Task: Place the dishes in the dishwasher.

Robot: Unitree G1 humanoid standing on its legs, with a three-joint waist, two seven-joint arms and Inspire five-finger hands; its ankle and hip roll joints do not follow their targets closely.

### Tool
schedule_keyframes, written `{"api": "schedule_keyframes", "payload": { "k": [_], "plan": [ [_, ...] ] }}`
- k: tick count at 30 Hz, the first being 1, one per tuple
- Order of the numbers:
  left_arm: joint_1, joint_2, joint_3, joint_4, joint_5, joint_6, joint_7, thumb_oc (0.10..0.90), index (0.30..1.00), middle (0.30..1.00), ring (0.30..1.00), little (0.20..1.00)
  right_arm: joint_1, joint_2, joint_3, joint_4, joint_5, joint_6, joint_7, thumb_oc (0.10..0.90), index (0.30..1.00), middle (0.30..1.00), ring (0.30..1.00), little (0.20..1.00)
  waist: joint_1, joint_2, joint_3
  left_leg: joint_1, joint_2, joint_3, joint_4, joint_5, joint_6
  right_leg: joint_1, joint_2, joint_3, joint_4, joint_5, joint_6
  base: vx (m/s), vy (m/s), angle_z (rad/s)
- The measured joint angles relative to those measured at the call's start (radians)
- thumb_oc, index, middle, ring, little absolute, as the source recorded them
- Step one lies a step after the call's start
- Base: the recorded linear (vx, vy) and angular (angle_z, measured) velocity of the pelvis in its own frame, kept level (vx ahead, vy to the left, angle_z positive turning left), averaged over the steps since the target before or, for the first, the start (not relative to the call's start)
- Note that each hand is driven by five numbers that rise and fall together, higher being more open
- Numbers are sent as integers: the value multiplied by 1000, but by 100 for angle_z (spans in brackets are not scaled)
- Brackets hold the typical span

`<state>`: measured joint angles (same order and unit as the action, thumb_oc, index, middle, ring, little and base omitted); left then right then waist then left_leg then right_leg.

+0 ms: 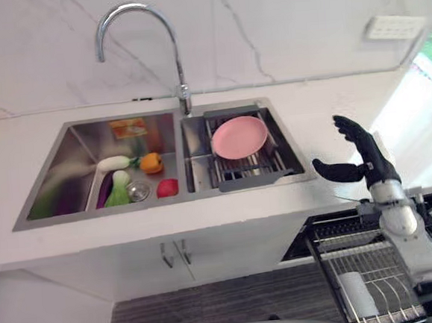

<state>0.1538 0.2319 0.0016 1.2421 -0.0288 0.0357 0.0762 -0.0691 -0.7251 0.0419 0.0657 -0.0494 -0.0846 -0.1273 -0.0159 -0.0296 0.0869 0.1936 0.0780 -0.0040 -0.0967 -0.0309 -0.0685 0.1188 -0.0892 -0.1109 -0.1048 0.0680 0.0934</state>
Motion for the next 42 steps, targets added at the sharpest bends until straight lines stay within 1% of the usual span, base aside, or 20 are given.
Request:
{"api": "schedule_keyframes", "payload": {
  "k": [1,3,5,7,8,9,10,11,12,13,14,17,18,20,24,27,29,30,37,42],
  "plan": [
    [-10,8,-19,0,6,-3,-4,800,900,900,900,900,-42,-47,19,12,-24,0,15,800,900,900,900,900,-1,-2,-8,0,10,1,0,2,-5,-1,9,0,0,-1,-3,32,-90,-13],
    [-3,18,-26,2,25,-4,-12,800,900,900,900,900,-116,-65,61,33,-41,-5,23,800,900,900,900,900,-1,-4,-29,0,25,21,0,0,-17,-9,22,6,0,1,-7,42,-96,-23],
    [-3,18,-30,5,39,-4,-18,800,900,900,900,900,-195,-112,144,41,-80,-9,49,800,900,900,900,900,-4,1,-37,3,33,30,0,0,-22,-11,31,9,-1,4,-13,14,-72,-16],
    [-6,17,-37,5,39,-4,-19,800,900,900,900,900,-259,-117,207,53,-109,-12,64,800,900,900,900,900,-3,7,-39,2,36,29,1,2,-24,-11,34,8,-1,10,-21,0,-54,-1],
    [-9,17,-54,4,40,-4,-21,800,900,900,900,900,-301,-126,258,71,-112,-12,64,800,900,900,900,900,-3,11,-40,2,36,27,1,2,-24,-11,35,8,-1,10,-21,3,-45,0],
    [-7,18,-91,5,40,-4,-23,800,900,900,900,900,-404,-145,378,126,-143,-13,75,800,900,900,900,900,-4,21,-45,3,36,25,1,3,-25,-12,35,9,-1,10,-21,5,-41,4],
    [-12,18,-98,4,42,-5,-28,800,900,900,900,900,-424,-148,410,137,-153,-15,83,800,900,900,900,900,2,23,-47,2,36,24,0,3,-25,-12,34,7,-1,10,-21,4,-34,9],
    [-22,17,-115,-1,44,-9,-31,800,900,900,900,900,-457,-132,452,156,-161,-18,83,800,900,900,900,900,19,29,-48,-1,36,20,0,4,-25,-10,34,1,-1,12,-24,5,-22,8],
    [-20,16,-115,1,47,-11,-33,800,900,900,900,900,-500,-119,504,181,-177,-19,87,800,900,900,900,900,18,34,-49,1,36,20,1,4,-25,-11,35,2,-1,12,-24,1,-12,4],
    [-20,16,-115,1,47,-11,-33,800,900,900,900,900,-500,-119,504,181,-177,-19,87,800,900,900,900,900,18,34,-49,1,36,20,1,4,-25,-11,35,2,-1,12,-24,6,-23,6],
    [-24,15,-113,-1,52,-13,-35,800,900,900,900,900,-504,-110,518,183,-187,-37,97,800,900,900,900,900,35,37,-48,0,35,14,1,4,-25,-12,34,0,0,13,-25,6,-23,6],
    [-14,14,-113,11,51,-11,-32,800,900,900,900,900,-546,-94,583,215,-204,-40,104,800,900,900,900,900,50,41,-46,-8,34,8,4,4,-25,-10,32,-11,0,12,-26,14,-32,6],
    [-22,12,-113,11,52,-11,-32,800,900,900,900,900,-549,-93,592,225,-218,-40,104,800,900,900,900,900,45,40,-46,-4,34,5,4,4,-25,-10,31,-13,0,12,-26,0,-17,13],
    [-17,12,-113,10,61,-12,-32,800,900,900,900,900,-564,-95,628,262,-238,-41,109,800,900,900,900,900,51,41,-44,-16,32,-10,3,6,-25,-10,29,-25,0,10,-29,5,-8,17],
    [-10,8,-113,10,61,-13,-28,800,900,900,900,900,-572,-93,652,341,-293,-45,110,800,900,900,900,900,65,47,-41,-18,32,-20,1,8,-26,-8,29,-36,0,8,-31,10,-5,9],
    [-1,5,-113,17,61,-13,-22,800,900,900,900,900,-572,-93,652,379,-307,-36,109,800,900,900,900,900,62,49,-37,-21,32,-34,1,10,-27,-8,28,-46,0,8,-32,2,3,9],
    [-1,3,-113,23,62,-12,-21,800,900,900,900,900,-572,-97,652,381,-316,-30,108,800,900,900,900,900,63,50,-36,-23,33,-35,1,11,-27,-8,28,-48,0,7,-32,2,3,3],
    [10,0,-112,29,74,-14,-19,800,900,900,900,900,-572,-98,652,381,-344,-29,104,800,900,900,900,900,63,51,-35,-26,33,-36,0,11,-27,-7,28,-49,-1,7,-32,0,0,0],
    [25,-3,-112,37,81,-13,-19,800,900,900,900,900,-572,-95,652,384,-374,-28,95,800,900,900,900,900,65,51,-34,-29,33,-39,0,14,-27,-7,27,-54,-1,7,-33,4,3,1],
    [17,-3,-113,28,80,-14,-15,800,900,900,900,900,-573,-67,652,420,-425,-19,67,800,900,900,900,900,65,51,-34,-34,30,-55,0,19,-27,-4,24,-69,-1,7,-32,10,8,8]
  ]
}}
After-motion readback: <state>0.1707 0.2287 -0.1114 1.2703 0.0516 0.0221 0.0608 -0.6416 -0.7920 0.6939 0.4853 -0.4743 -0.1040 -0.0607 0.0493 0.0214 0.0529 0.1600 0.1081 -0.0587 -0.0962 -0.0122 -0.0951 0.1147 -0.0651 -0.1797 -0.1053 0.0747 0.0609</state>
